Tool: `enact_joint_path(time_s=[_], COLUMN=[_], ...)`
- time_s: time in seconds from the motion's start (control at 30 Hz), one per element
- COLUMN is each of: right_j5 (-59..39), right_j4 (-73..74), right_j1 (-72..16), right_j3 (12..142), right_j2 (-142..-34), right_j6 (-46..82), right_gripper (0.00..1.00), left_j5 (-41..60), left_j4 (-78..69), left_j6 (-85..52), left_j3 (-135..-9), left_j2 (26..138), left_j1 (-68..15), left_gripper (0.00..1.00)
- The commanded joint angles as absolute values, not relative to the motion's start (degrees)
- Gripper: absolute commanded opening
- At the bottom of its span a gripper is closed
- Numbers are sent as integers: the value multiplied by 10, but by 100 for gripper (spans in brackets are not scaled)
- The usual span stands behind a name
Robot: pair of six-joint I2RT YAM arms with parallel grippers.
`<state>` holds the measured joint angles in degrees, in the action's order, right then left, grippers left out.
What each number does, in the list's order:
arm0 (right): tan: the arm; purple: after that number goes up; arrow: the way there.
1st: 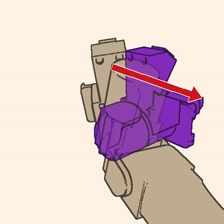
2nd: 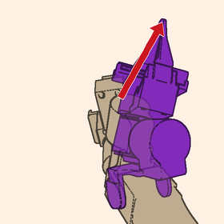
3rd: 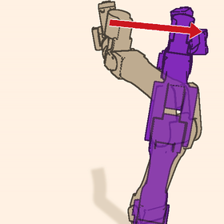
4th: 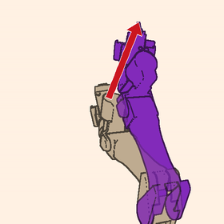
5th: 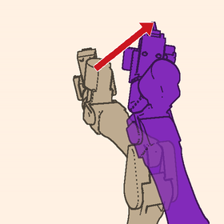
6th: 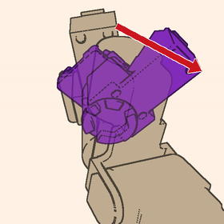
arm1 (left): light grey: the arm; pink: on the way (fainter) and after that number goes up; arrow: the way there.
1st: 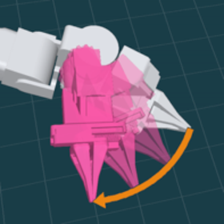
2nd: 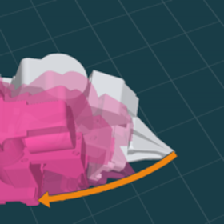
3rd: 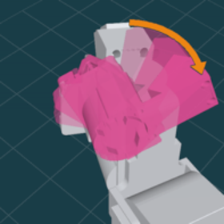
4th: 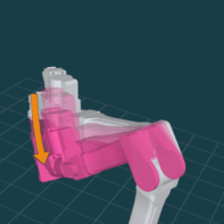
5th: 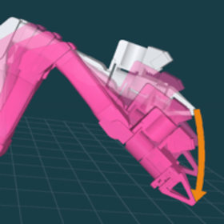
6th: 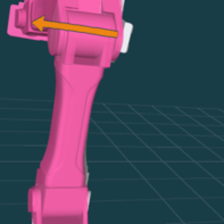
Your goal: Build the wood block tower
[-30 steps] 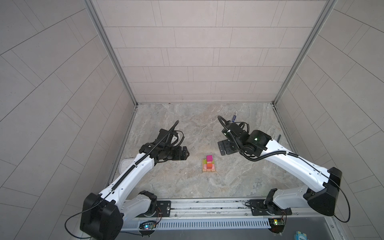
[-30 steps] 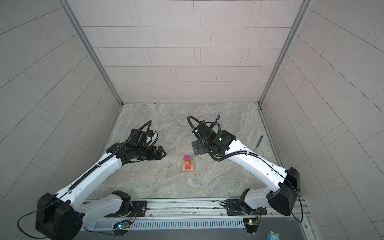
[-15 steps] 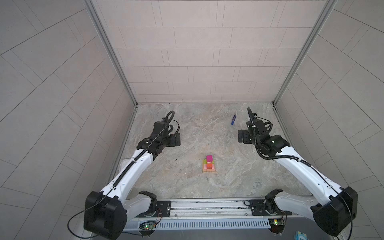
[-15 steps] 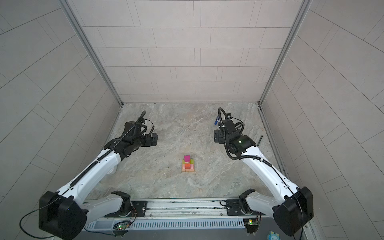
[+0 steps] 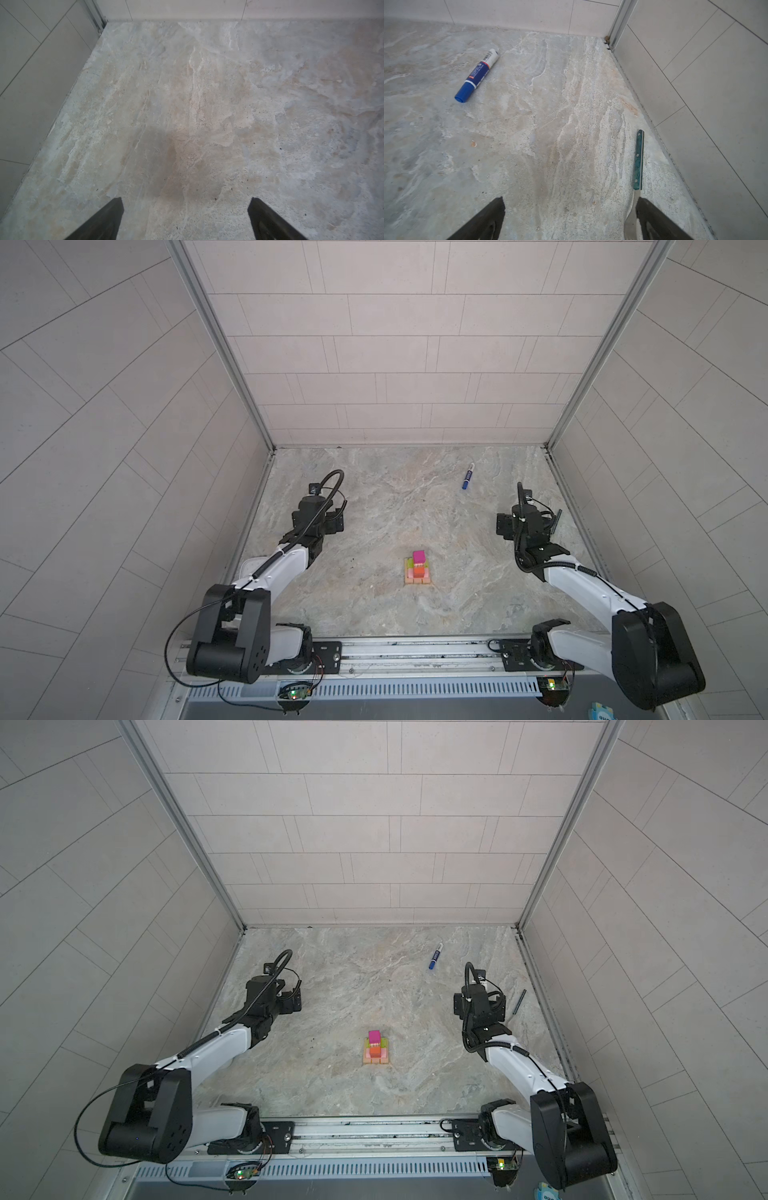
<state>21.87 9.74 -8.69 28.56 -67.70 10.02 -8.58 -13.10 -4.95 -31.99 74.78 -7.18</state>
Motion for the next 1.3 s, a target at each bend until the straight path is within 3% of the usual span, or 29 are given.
enact_joint_path(time_s=[0.0, 0.47, 0.57, 0.63, 1.27], right_j5=[216, 192, 193, 219, 223], right_j4=[249, 628, 601, 574, 590], right_j1=[-81, -60, -57, -48, -48], right_j3=[270, 179, 184, 196, 193], right_j2=[-711, -912, -904, -900, -907], right_j6=[51, 4, 15, 37, 29], right_gripper=[100, 100, 100, 100, 99], left_j5=[-103, -92, -104, -174, -163], left_j4=[-331, -609, -578, -514, -536], left_j6=[-6, 18, 8, -23, -14], left_j3=[-255, -189, -204, -232, -224], left_j2=[767, 912, 912, 912, 909], left_j1=[-71, -42, -37, -35, -36], left_gripper=[100, 100, 100, 100, 100])
